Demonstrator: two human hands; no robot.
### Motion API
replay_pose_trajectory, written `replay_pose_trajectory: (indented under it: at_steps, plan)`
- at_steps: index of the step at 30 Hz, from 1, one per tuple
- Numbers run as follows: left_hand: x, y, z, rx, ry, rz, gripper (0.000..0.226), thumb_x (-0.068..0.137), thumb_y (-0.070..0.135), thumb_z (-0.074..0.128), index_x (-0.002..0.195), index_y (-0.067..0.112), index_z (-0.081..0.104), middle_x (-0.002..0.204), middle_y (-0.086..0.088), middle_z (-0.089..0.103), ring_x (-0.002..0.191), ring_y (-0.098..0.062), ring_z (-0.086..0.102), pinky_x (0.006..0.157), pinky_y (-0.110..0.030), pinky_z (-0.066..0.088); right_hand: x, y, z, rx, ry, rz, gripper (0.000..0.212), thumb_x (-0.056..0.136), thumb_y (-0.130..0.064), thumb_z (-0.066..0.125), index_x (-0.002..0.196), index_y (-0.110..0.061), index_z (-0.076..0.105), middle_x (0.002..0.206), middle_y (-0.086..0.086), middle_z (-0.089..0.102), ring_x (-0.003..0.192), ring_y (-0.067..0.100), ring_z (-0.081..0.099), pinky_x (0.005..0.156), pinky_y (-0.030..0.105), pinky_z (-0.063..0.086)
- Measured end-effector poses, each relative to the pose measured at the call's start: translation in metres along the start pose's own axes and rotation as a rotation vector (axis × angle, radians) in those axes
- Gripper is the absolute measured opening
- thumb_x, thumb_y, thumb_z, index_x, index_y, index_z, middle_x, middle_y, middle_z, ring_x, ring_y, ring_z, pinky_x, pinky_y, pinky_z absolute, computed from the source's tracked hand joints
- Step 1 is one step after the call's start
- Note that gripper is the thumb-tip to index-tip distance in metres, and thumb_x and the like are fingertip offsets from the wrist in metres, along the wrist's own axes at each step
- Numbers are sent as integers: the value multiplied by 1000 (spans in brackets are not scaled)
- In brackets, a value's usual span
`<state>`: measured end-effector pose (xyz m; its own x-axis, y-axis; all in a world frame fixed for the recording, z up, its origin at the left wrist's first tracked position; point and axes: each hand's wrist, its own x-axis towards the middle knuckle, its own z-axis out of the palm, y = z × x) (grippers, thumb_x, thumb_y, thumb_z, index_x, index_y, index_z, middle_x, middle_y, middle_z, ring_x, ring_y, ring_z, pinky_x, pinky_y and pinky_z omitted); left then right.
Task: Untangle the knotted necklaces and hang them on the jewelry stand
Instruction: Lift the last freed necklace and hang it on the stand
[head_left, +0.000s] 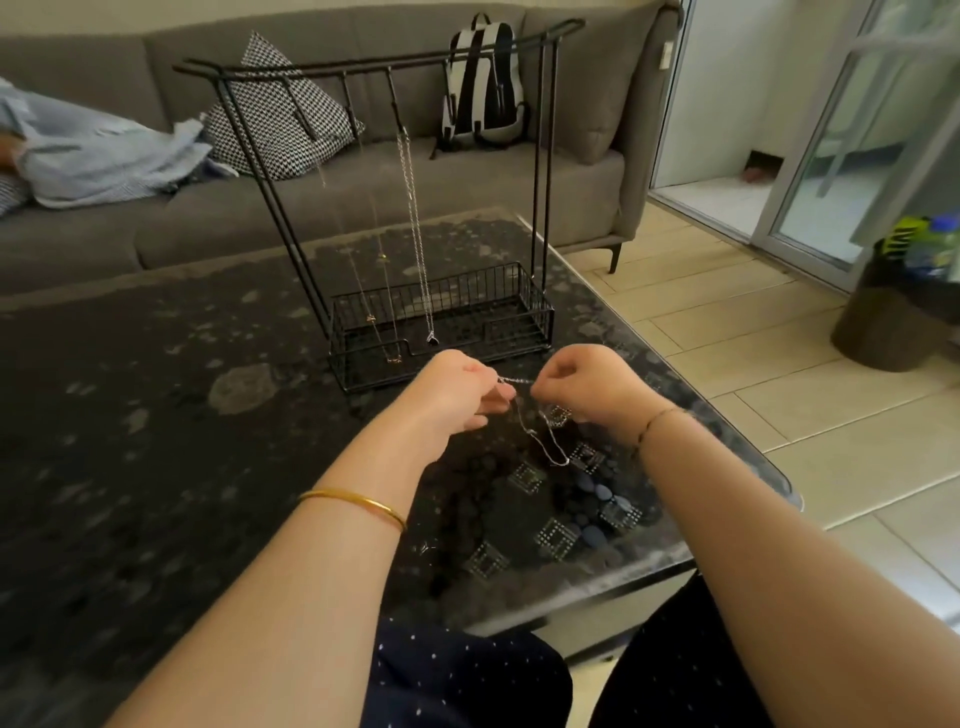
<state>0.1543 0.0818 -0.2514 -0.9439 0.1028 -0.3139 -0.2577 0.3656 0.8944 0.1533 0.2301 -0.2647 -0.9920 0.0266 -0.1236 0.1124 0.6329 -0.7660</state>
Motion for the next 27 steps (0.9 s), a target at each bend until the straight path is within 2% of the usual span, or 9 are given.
replay_pose_trajectory:
  at_steps: [5,8,10,12,14,17,22,25,27]
  plan:
    - [-7,14,-9,-212,115,10,24,96,2,44,77,10,55,72,-3,56,72,-15,62,89,-36,53,-11,-16,-13,425,9,18,7,89,-12,58,82,-12,61,83,6,68,81,17,64,78,31,52]
    - [-15,20,-12,-450,81,-3,13,96,0,45,91,7,56,63,-2,46,60,-15,54,86,-39,55,-16,-21,-15,557,-20,22,9,90,-15,58,82,-15,60,75,1,66,77,16,67,85,37,53]
    - [-18,21,-15,-533,41,7,9,95,3,48,96,6,56,61,-1,43,53,-12,46,74,-36,58,-17,-22,-16,610,-19,19,9,90,-14,59,81,-14,59,72,1,62,72,16,66,83,37,55]
    - [-19,19,-18,-468,42,21,10,94,5,51,99,8,58,63,0,44,49,-9,40,55,-26,53,-18,-23,-17,665,4,22,9,89,-10,59,81,-13,59,71,1,59,70,17,65,80,35,56]
    - [-16,15,-20,-322,54,41,17,90,1,54,102,11,60,71,-1,50,50,-8,40,49,-22,44,-18,-23,-18,740,38,28,9,90,-7,58,81,-12,59,70,2,57,68,18,64,76,35,57]
    - [-12,7,-20,-23,105,80,28,85,-5,55,102,16,60,96,-7,60,63,-14,47,55,-25,42,-18,-23,-20,866,102,36,12,91,-5,55,80,-10,56,68,2,53,59,14,57,69,32,58]
    - [-5,-4,-22,291,269,156,27,90,-4,50,97,20,60,109,-8,60,76,-17,53,60,-27,44,-15,-20,-21,915,265,97,17,95,-5,48,79,-11,50,71,4,53,49,10,49,49,24,53]
    - [-3,-7,-25,384,326,138,29,89,-5,52,99,19,64,122,-7,59,109,-24,56,86,-34,49,-12,-17,-23,932,334,146,20,97,-4,43,78,-12,45,73,7,54,51,12,48,56,30,54]
    - [-2,-7,-26,414,341,113,31,88,-6,53,105,16,66,122,-7,59,113,-25,54,90,-34,47,-11,-14,-23,983,354,188,20,97,-2,42,80,-12,44,74,8,54,55,15,51,65,34,56]
